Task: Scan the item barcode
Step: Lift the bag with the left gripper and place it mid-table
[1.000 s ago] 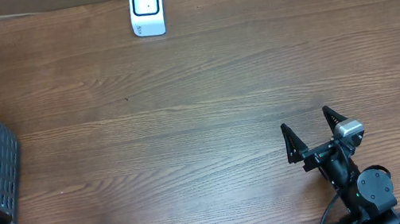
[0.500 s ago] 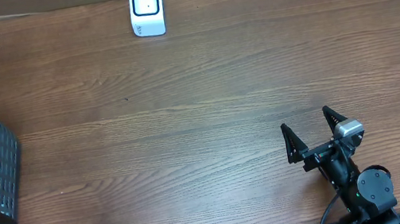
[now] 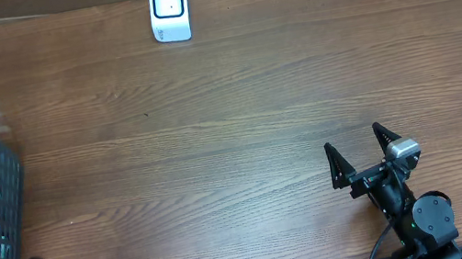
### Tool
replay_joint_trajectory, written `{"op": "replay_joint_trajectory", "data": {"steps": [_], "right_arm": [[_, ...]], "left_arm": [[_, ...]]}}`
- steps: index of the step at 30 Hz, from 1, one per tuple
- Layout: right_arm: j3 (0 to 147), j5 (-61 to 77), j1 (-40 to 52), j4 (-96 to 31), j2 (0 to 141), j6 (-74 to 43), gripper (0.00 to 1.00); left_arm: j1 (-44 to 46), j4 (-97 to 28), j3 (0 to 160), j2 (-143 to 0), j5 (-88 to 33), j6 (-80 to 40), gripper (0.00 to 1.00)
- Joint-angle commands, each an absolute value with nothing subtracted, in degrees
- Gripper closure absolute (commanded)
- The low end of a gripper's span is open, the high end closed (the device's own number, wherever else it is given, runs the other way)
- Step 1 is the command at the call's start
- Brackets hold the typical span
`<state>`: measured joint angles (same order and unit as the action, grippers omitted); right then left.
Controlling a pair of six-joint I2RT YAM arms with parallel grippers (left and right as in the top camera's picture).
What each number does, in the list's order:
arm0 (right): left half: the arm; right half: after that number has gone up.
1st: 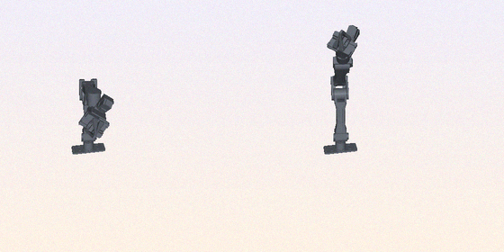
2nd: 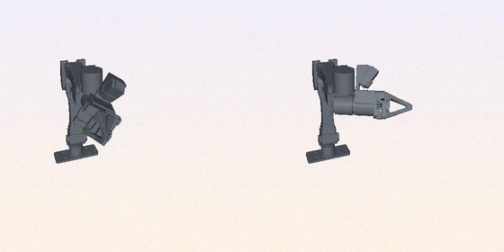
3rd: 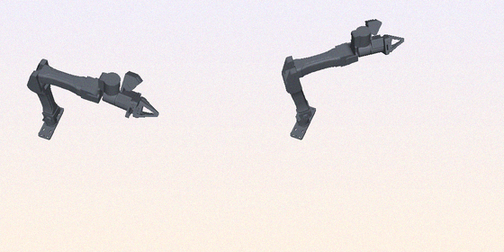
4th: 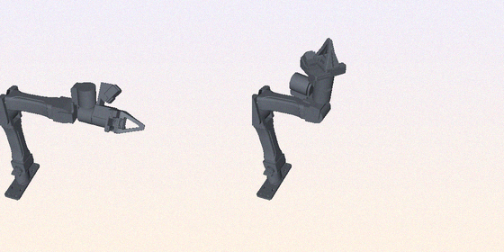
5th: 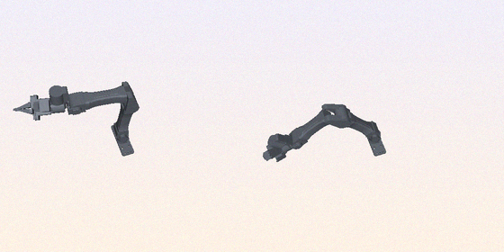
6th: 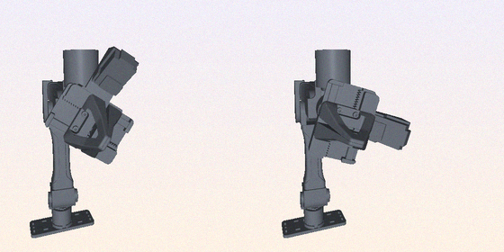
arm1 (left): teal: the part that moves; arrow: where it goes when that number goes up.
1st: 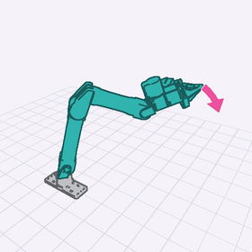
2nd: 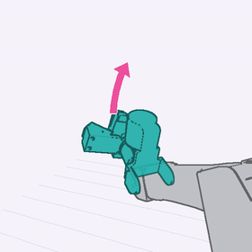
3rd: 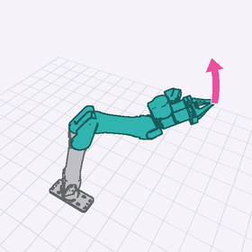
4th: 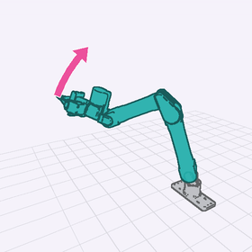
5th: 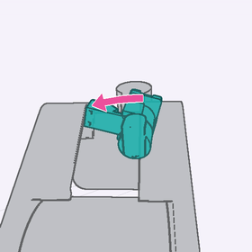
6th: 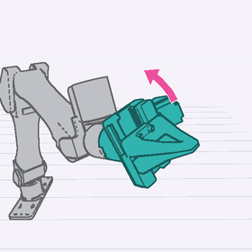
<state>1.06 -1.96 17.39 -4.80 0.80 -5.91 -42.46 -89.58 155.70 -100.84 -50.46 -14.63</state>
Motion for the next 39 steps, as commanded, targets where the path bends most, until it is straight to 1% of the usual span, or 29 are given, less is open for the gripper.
{"op": "replay_joint_trajectory", "data": {"steps": [1, 5, 9, 13, 15, 18, 20, 22, 25, 26, 27, 31, 35, 39], "right_arm": [[0.47, -2.48, 17.63, -4.62, 0.16, -5.52, 0.00], [0.47, -2.48, 17.63, -4.62, 0.16, -5.50, 0.00], [0.47, -2.48, 17.63, -4.62, 0.16, -5.50, 0.00], [0.47, -2.48, 17.63, -4.62, 0.16, -5.52, 0.00], [0.47, -2.48, 17.63, -4.62, 0.16, -5.50, 0.00], [0.47, -2.48, 17.63, -4.62, 0.16, -5.50, 0.00], [0.47, -2.48, 17.63, -4.62, 0.16, -5.50, 0.00], [0.47, -2.48, 17.63, -4.62, 0.16, -5.50, 0.00], [0.47, -2.48, 17.63, -4.62, 0.16, -5.50, 0.00], [0.47, -2.48, 17.63, -4.62, 0.16, -5.50, 0.00], [0.47, -2.48, 17.63, -4.62, 0.16, -5.52, 0.00], [0.47, -2.48, 17.63, -4.62, 0.16, -5.52, 0.00], [0.47, -2.48, 17.63, -4.62, 0.16, -5.50, 0.00], [0.47, -2.48, 17.63, -4.62, 0.16, -5.52, 0.00]], "left_arm": [[-30.55, -94.56, 154.78, -102.45, -58.54, -1.32, 0.96], [-16.19, -96.68, 150.34, -104.64, -64.20, 8.80, 0.96], [-5.08, -96.51, 143.22, -107.35, -67.37, 17.06, 0.96], [2.68, -93.27, 133.60, -110.15, -69.45, 22.94, 0.95], [5.52, -87.88, 126.82, -111.59, -72.31, 23.16, 0.96], [6.85, -80.16, 118.65, -112.95, -76.55, 22.72, 0.96], [6.90, -73.12, 112.77, -113.67, -77.30, 18.74, 0.96], [6.76, -66.13, 108.07, -114.13, -73.71, 11.29, 0.96], [6.87, -55.11, 100.79, -114.10, -61.08, -3.79, 0.96], [6.98, -52.69, 99.04, -114.10, -59.00, -6.59, 0.96], [7.18, -47.22, 95.33, -114.10, -57.69, -11.62, 0.96], [7.09, -33.85, 86.35, -114.10, -57.71, -23.86, 0.96], [7.16, -16.10, 74.39, -114.10, -58.11, -37.04, 0.96], [7.57, 1.10, 63.59, -114.10, -58.37, -45.04, 0.95]]}}
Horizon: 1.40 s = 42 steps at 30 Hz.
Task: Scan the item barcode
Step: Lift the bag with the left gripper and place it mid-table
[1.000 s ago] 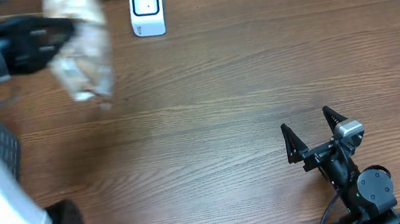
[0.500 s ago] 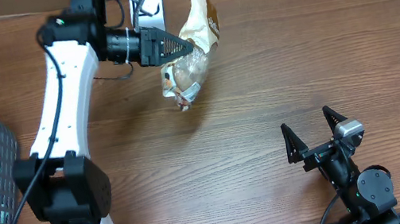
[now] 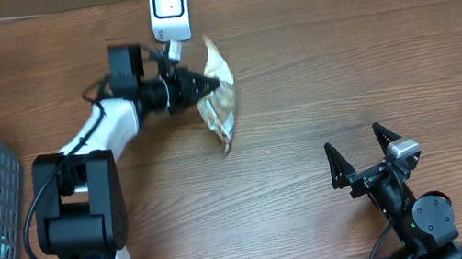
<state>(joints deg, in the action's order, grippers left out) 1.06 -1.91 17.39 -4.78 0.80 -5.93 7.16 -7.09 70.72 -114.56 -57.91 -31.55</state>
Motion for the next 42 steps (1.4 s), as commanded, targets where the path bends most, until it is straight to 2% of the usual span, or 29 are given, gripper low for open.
{"op": "replay_joint_trajectory", "data": {"steps": [1, 5, 10, 11, 14, 16, 17, 19, 24, 29, 36, 42], "right_arm": [[0.47, -2.48, 17.63, -4.62, 0.16, -5.50, 0.00], [0.47, -2.48, 17.63, -4.62, 0.16, -5.50, 0.00], [0.47, -2.48, 17.63, -4.62, 0.16, -5.52, 0.00], [0.47, -2.48, 17.63, -4.62, 0.16, -5.50, 0.00], [0.47, -2.48, 17.63, -4.62, 0.16, -5.52, 0.00], [0.47, -2.48, 17.63, -4.62, 0.16, -5.50, 0.00], [0.47, -2.48, 17.63, -4.60, 0.16, -5.50, 0.00], [0.47, -2.48, 17.63, -4.62, 0.16, -5.50, 0.00], [0.47, -2.48, 17.63, -4.62, 0.16, -5.50, 0.00], [0.47, -2.48, 17.63, -4.62, 0.16, -5.50, 0.00], [0.47, -2.48, 17.63, -4.62, 0.16, -5.52, 0.00], [0.47, -2.48, 17.63, -4.62, 0.16, -5.52, 0.00]], "left_arm": [[7.55, 4.43, 61.60, -114.10, -58.52, -46.28, 0.96], [6.76, 14.52, 55.59, -114.10, -59.35, -48.80, 0.96], [4.08, 14.26, 53.19, -114.10, -59.29, -43.13, 0.96], [3.27, 13.08, 53.08, -114.10, -58.85, -41.89, 0.93], [0.56, 8.05, 53.08, -114.10, -56.86, -36.71, 0.69], [-1.32, 4.36, 53.08, -114.10, -54.76, -33.63, 0.49], [-2.15, 2.90, 53.08, -114.10, -53.84, -32.47, 0.44], [-3.99, 0.12, 53.10, -114.10, -51.86, -29.91, 0.36], [-6.87, -4.93, 54.19, -113.86, -48.18, -26.70, 0.25], [-6.81, -16.05, 57.89, -112.36, -36.49, -21.82, 0.21], [-5.96, -37.01, 68.69, -108.97, -12.64, -19.66, 0.21], [-5.58, -46.00, 77.80, -102.10, -10.07, -19.68, 0.22]]}}
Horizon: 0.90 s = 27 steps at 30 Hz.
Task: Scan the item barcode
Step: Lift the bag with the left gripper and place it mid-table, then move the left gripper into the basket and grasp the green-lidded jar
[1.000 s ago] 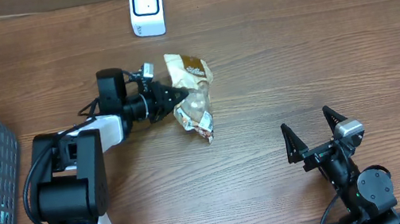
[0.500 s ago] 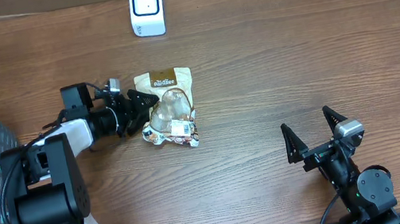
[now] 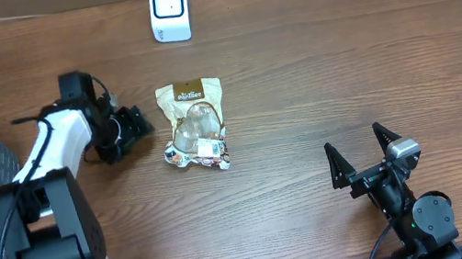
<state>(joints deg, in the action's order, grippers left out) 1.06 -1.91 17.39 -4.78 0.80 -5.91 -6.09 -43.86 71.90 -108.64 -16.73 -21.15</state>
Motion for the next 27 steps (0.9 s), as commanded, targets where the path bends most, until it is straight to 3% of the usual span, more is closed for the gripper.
{"op": "replay_joint_trajectory", "data": {"steps": [1, 6, 10, 13, 21, 27], "right_arm": [[0.47, -2.48, 17.63, -4.62, 0.16, -5.50, 0.00], [0.47, -2.48, 17.63, -4.62, 0.16, -5.50, 0.00], [0.47, -2.48, 17.63, -4.62, 0.16, -5.50, 0.00], [0.47, -2.48, 17.63, -4.62, 0.16, -5.50, 0.00], [0.47, -2.48, 17.63, -4.62, 0.16, -5.50, 0.00], [0.47, -2.48, 17.63, -4.62, 0.16, -5.50, 0.00]], "left_arm": [[-5.58, -47.29, 79.44, -100.40, -10.07, -19.68, 0.22], [-5.61, -53.10, 87.18, -91.98, -9.10, -19.68, 0.20], [-6.59, -58.06, 93.12, -85.89, -4.08, -20.29, 0.02], [-9.28, -60.97, 95.90, -82.19, 1.26, -22.13, 0.00], [-29.69, -63.92, 96.88, -79.83, 2.94, -29.30, 0.00], [-44.84, -60.86, 96.88, -81.78, 1.52, -27.00, 0.00]]}}
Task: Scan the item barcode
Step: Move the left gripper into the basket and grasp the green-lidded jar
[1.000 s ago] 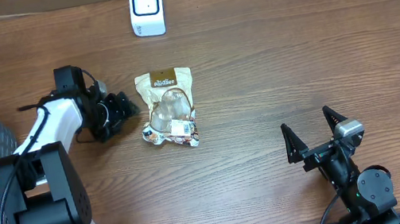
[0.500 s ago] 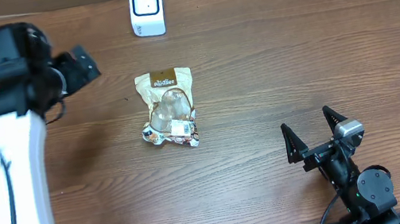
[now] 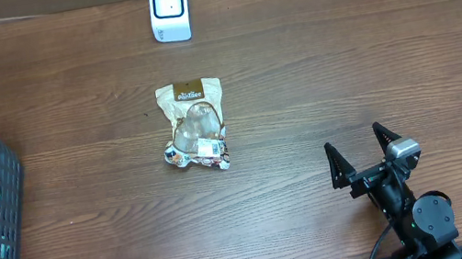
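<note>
The item, a tan and clear snack pouch (image 3: pixel 195 126), lies flat on the wooden table (image 3: pixel 339 47) with its label up. The white barcode scanner (image 3: pixel 169 9) stands at the table's far edge, behind the pouch and apart from it. Nothing touches the pouch. Of my left arm only a blurred white link shows at the lower left corner; its gripper is out of view. My right gripper (image 3: pixel 353 139) rests open at the near right, fingers spread with nothing between them, far from the pouch.
A black wire basket with colourful packages inside stands at the left edge of the table. The right arm's base (image 3: pixel 431 219) sits at the near edge.
My left arm has gone from just left of the pouch to the far left by the basket, its gripper now out of frame. The pouch and the right arm have not moved.
First my left arm was at the basket and no pouch lay on the table. Then my left gripper held the pouch up near the scanner. After that the pouch lay flat mid-table with the gripper off it. Now the arm is back at the basket.
</note>
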### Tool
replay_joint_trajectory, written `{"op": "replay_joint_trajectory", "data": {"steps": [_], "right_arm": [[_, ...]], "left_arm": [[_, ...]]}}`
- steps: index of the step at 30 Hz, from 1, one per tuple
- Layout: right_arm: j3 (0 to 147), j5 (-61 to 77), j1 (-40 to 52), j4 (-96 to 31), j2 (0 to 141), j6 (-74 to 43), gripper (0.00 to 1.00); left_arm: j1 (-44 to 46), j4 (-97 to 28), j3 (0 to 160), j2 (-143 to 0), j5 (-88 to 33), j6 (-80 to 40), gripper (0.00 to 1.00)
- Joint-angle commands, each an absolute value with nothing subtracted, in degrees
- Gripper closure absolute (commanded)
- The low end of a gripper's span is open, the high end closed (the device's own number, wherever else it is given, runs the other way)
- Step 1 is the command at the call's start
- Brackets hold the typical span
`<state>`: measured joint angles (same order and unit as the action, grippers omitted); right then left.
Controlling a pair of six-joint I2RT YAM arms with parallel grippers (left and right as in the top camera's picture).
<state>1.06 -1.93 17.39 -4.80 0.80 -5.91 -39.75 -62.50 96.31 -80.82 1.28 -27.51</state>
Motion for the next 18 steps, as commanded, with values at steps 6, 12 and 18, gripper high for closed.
{"op": "replay_joint_trajectory", "data": {"steps": [6, 12, 18], "right_arm": [[0.47, -2.48, 17.63, -4.62, 0.16, -5.50, 0.00], [0.47, -2.48, 17.63, -4.62, 0.16, -5.50, 0.00], [0.47, -2.48, 17.63, -4.62, 0.16, -5.50, 0.00]], "left_arm": [[-48.66, -57.67, 96.86, -85.91, 6.76, -23.86, 0.00], [-48.84, -55.48, 96.86, -94.06, 9.30, -14.92, 0.00], [-48.84, -52.53, 96.86, -103.31, 9.50, -5.93, 0.00]]}}
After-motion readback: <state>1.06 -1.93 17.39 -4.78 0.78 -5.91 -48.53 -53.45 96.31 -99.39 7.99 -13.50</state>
